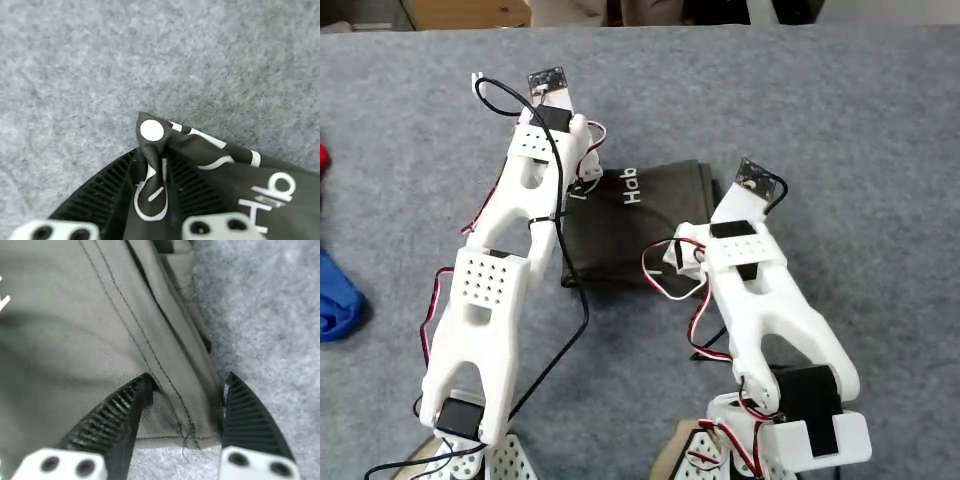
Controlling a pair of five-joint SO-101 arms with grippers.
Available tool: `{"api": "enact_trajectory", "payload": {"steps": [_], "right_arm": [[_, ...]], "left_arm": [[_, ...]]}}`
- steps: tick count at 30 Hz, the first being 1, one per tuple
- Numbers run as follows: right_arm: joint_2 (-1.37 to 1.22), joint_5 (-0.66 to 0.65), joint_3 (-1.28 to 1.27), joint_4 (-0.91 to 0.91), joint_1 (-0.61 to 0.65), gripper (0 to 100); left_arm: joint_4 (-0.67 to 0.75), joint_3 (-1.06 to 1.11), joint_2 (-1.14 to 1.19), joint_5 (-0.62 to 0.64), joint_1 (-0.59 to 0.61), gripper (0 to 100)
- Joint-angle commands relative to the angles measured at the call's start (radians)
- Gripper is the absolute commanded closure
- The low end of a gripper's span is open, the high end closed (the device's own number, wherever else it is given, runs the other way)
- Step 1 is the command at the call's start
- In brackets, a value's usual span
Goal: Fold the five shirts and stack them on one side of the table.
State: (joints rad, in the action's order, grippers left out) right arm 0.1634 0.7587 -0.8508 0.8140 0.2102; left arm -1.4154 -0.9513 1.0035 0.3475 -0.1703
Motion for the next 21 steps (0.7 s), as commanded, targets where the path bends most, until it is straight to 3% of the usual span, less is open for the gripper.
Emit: {"api": "enact_trajectory", "payload": {"steps": [1, 5, 10, 21], "right_arm": [[-0.001, 0.000, 0.018, -0.008, -0.024, 76.4], [-0.001, -0.002, 0.018, -0.006, -0.024, 78.8], [-0.001, -0.040, 0.022, -0.011, -0.024, 99.8], [0.007, -0.049, 0.025, -0.008, -0.093, 99.4]], "left_arm": [[-0.009, -0.011, -0.001, 0.006, -0.005, 98], [-0.009, -0.011, -0.001, 0.005, -0.018, 98], [-0.009, -0.011, -0.001, 0.002, -0.054, 98], [-0.060, -0.118, 0.007, 0.006, -0.069, 98]]}}
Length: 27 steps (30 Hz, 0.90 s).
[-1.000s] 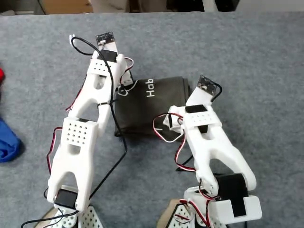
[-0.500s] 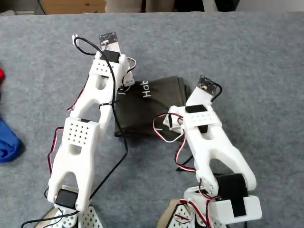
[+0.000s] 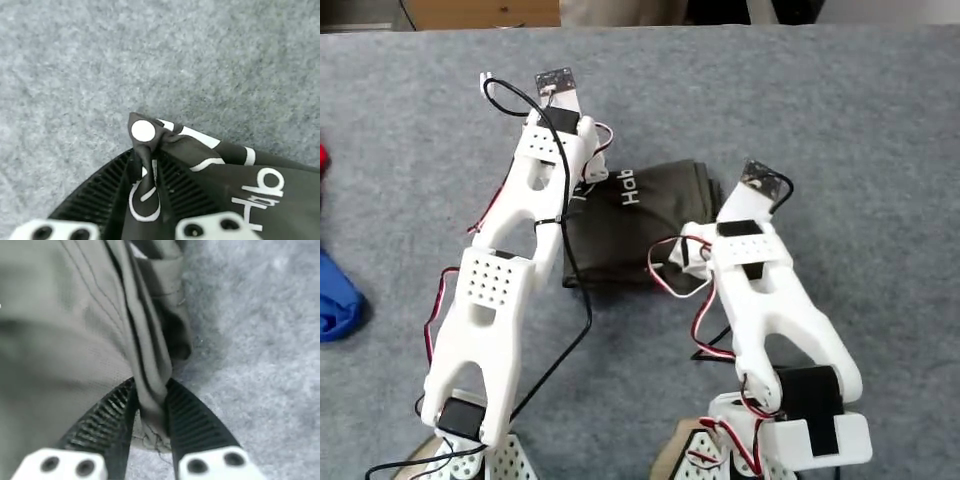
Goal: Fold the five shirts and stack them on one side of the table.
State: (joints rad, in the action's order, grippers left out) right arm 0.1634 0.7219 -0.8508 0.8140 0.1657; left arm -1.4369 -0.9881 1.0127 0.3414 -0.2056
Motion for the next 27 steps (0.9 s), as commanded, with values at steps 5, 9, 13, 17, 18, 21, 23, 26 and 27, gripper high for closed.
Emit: {"api": "enact_trajectory", "payload": {"steps": [5, 9, 13, 17, 18, 21, 23, 26, 27], "right_arm": [[0.007, -0.012, 0.027, -0.008, -0.062, 99.4], [0.008, -0.009, 0.042, -0.005, -0.062, 99.4], [0.008, -0.008, 0.059, -0.003, -0.062, 99.4], [0.027, -0.008, 0.096, 0.049, -0.064, 99.4], [0.042, -0.008, 0.111, 0.074, -0.068, 99.4], [0.108, -0.012, 0.168, 0.137, -0.105, 99.4], [0.159, -0.018, 0.193, 0.164, -0.147, 99.4], [0.232, -0.080, 0.200, 0.183, -0.216, 99.4], [0.252, -0.097, 0.200, 0.193, -0.246, 99.4]], "left_arm": [[-0.058, -0.143, -0.001, 0.014, -0.034, 98], [-0.060, -0.138, -0.001, 0.014, -0.034, 98], [-0.071, -0.146, -0.007, 0.017, -0.034, 98], [-0.080, -0.155, -0.010, 0.052, -0.035, 98], [-0.081, -0.169, -0.010, 0.058, -0.037, 98], [-0.098, -0.210, -0.010, 0.087, -0.054, 98], [-0.120, -0.272, -0.010, 0.104, -0.080, 98], [-0.149, -0.388, -0.004, 0.140, -0.138, 98], [-0.150, -0.416, -0.002, 0.153, -0.161, 98]]}}
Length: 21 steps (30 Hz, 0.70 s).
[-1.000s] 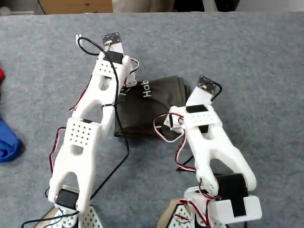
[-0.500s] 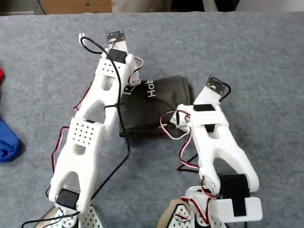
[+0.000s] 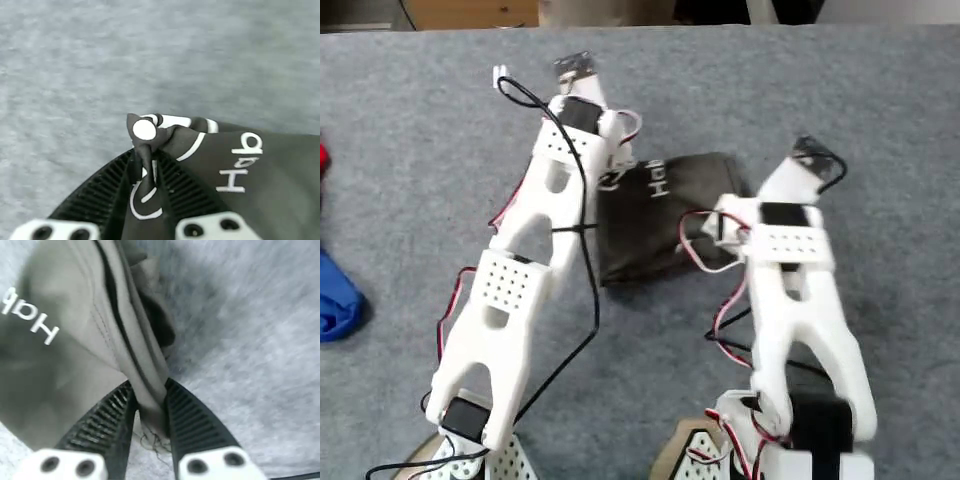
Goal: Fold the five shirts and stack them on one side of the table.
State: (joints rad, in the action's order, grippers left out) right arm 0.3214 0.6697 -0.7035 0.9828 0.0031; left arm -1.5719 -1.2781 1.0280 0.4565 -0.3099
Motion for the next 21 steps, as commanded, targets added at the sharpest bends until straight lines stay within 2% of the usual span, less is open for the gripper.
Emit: {"api": "enact_trajectory", "payload": {"steps": [1, 4, 12, 16, 21], "right_arm": [[0.114, -0.061, 0.053, 0.037, -0.119, 99.4], [0.157, -0.120, 0.053, 0.074, -0.249, 99.4], [0.182, -0.275, 0.051, 0.146, -0.639, 99.4], [0.176, -0.341, 0.053, 0.135, -0.817, 99.4], [0.176, -0.387, 0.051, 0.083, -0.978, 99.4]], "left_arm": [[-0.015, -0.150, -0.018, 0.048, -0.084, 98], [0.012, -0.193, -0.016, 0.057, -0.167, 98], [0.210, -0.167, -0.016, 0.057, -0.397, 98], [0.342, -0.114, -0.016, 0.057, -0.497, 98], [0.546, -0.011, -0.016, 0.057, -0.582, 98]]}}
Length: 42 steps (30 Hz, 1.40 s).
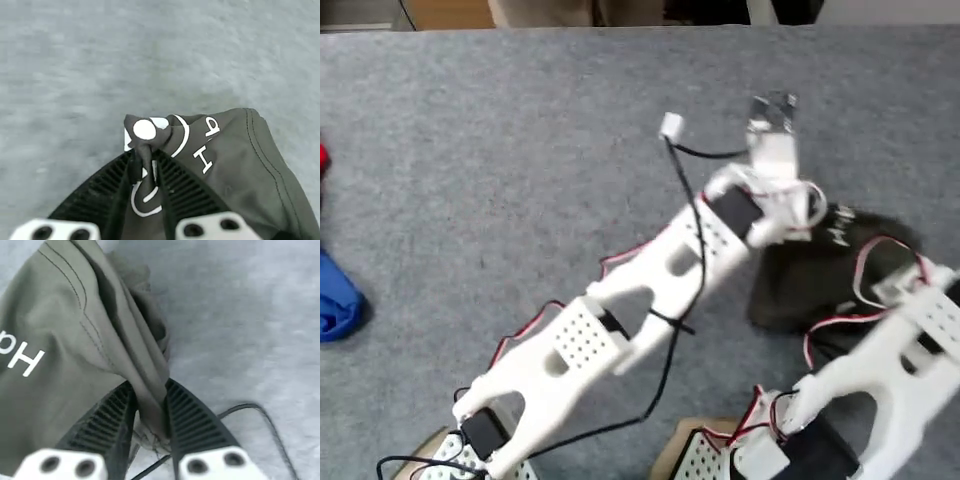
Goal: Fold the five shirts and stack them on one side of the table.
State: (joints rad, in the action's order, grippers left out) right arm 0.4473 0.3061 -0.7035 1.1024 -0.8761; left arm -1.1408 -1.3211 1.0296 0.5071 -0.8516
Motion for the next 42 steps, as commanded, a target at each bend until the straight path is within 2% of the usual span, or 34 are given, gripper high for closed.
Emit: {"api": "enact_trajectory", "payload": {"steps": [1, 7, 16, 18, 20, 25, 28, 31, 36, 40, 42], "right_arm": [[0.050, -0.035, 0.051, -0.044, -0.127, 99.4], [0.048, -0.086, 0.036, -0.060, -0.252, 99.3], [0.048, -0.195, -0.008, -0.057, -0.329, 97.9], [0.054, -0.195, -0.008, -0.054, -0.337, 91.9], [0.054, -0.193, -0.010, -0.052, -0.337, 81.7], [0.056, -0.195, -0.010, -0.051, -0.334, 57.0], [0.056, -0.195, -0.008, -0.043, -0.331, 51.4], [0.058, -0.196, 0.004, 0.034, -0.329, 52.6], [0.058, -0.198, 0.097, 0.221, -0.308, 58.1], [0.058, -0.198, 0.242, 0.431, -0.213, 73.5], [0.058, -0.196, 0.309, 0.531, -0.142, 84.3]], "left_arm": [[0.149, 0.054, -0.018, 0.006, -0.054, 98], [0.256, 0.141, -0.018, 0.006, -0.118, 98], [0.252, 0.157, -0.018, 0.000, -0.158, 96], [0.206, 0.149, -0.018, 0.003, -0.160, 89], [0.155, 0.149, -0.024, 0.006, -0.160, 84], [0.104, 0.147, -0.027, 0.000, -0.149, 83], [0.078, 0.140, -0.028, -0.023, -0.140, 84], [-0.012, 0.057, -0.047, -0.089, -0.120, 85], [-0.173, -0.150, -0.053, -0.146, -0.052, 99], [-0.347, -0.350, -0.054, -0.160, 0.046, 98], [-0.396, -0.354, -0.062, -0.160, 0.110, 98]]}}
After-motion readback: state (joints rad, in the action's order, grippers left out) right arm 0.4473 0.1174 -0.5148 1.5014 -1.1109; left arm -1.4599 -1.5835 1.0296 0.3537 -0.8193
